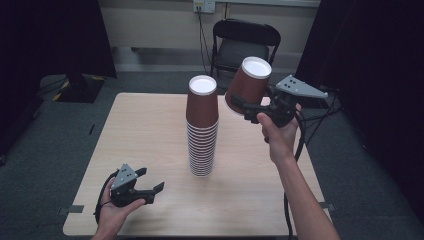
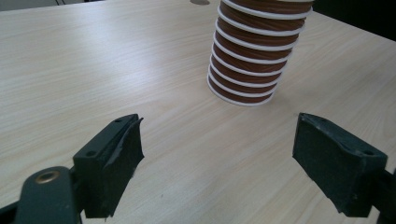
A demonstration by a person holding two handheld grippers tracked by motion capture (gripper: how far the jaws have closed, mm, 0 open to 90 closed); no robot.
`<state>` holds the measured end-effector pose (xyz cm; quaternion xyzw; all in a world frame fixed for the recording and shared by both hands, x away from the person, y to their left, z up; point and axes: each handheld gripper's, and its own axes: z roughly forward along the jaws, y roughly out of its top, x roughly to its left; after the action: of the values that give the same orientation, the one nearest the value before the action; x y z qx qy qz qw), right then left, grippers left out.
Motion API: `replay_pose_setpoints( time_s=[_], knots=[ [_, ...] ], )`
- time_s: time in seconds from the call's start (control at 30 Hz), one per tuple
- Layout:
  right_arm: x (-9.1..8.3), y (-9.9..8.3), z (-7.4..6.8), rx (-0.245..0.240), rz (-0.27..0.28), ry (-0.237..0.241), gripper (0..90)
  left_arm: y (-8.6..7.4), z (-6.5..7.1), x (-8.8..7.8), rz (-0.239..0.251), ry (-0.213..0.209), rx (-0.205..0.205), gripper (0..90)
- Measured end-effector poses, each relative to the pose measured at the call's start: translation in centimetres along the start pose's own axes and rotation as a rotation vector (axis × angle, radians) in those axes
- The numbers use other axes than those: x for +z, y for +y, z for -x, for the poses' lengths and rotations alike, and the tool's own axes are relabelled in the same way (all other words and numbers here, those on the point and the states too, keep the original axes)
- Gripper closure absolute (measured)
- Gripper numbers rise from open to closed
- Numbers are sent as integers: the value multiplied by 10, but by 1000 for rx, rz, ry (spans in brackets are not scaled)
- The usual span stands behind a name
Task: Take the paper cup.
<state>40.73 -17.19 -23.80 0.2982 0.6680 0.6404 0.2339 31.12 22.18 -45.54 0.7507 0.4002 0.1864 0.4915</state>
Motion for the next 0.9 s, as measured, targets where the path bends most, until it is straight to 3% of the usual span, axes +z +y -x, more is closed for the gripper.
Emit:
replay_pose_setpoints(
  time_s=[0.2, 0.37, 0.7, 0.9],
  knots=[
    [-8, -24, 1, 31, -30, -3, 144, 4, 4, 1, 14, -23, -1, 156],
    [-15, -51, -1, 84, -56, 10, 145, 7, 11, 3, 33, -25, 49, 171],
    [-21, -85, 0, 147, -107, 16, 145, 15, 21, 8, 59, -32, 100, 197],
    [-25, -98, -3, 174, -125, 30, 147, 19, 26, 11, 57, -55, 101, 237]
  ],
)
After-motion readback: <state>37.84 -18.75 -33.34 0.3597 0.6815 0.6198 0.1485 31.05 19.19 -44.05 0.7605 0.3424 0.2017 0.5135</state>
